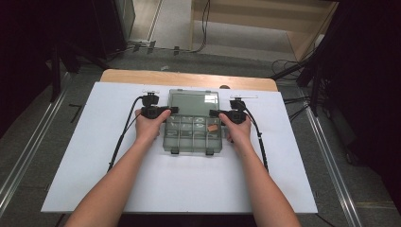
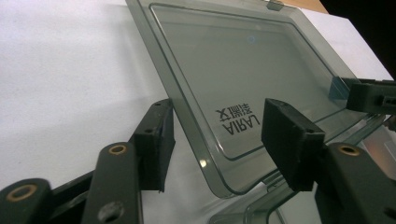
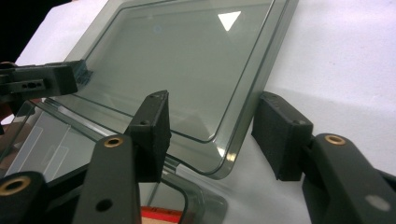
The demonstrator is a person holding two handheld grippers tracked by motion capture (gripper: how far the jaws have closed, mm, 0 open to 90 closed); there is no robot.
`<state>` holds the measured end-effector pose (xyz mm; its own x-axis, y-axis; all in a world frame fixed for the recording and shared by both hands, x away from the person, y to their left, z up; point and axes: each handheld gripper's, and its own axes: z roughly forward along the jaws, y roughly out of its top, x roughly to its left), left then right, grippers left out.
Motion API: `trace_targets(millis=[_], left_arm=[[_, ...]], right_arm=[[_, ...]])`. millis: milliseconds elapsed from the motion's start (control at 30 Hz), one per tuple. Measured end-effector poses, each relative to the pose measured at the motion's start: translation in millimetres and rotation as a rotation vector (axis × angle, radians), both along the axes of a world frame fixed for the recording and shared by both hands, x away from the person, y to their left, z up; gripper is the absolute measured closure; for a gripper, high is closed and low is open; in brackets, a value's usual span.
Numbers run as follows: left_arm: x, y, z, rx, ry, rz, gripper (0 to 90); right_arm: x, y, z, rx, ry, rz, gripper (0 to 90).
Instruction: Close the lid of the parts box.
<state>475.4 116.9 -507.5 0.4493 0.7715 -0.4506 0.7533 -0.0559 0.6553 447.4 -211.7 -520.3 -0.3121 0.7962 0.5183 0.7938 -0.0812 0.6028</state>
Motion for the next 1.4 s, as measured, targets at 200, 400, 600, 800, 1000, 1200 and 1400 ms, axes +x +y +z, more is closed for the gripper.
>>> trace_targets(millis=[200, 400, 600, 800, 1000, 1200, 1400], left_arm=[[-0.2, 5.6, 6.5, -0.018, -0.038, 0.012, 60.0], [-5.6, 8.9, 16.7, 0.005, -0.114, 0.0, 69.9], [-12.0, 14.8, 21.8, 0.002, -0.174, -0.013, 79.3], [-16.2, 15.2, 21.4, 0.009, -0.213, -0.019, 82.7], [-13.4, 15.5, 28.8, 0.001, -0.238, -0.003, 78.9], [-7.7, 10.9, 41.6, 0.0, -0.265, 0.003, 79.6], [-8.0, 12.3, 41.9, -0.006, -0.263, -0.002, 82.0]], right_arm=[[-3.2, -4.4, 5.5, -0.014, -0.048, -0.005, 59.1], [-8.7, -6.1, 13.3, -0.059, -0.119, 0.0, 68.4], [-16.3, -9.8, 19.3, -0.098, -0.181, 0.006, 81.0], [-21.4, -7.8, 21.6, -0.137, -0.212, -0.003, 82.5], [-25.8, -5.6, 21.2, -0.164, -0.256, -0.006, 82.6], [-28.8, -5.1, 19.4, -0.18, -0.293, -0.004, 82.6], [-29.6, -4.5, 20.1, -0.188, -0.294, -0.002, 82.4]])
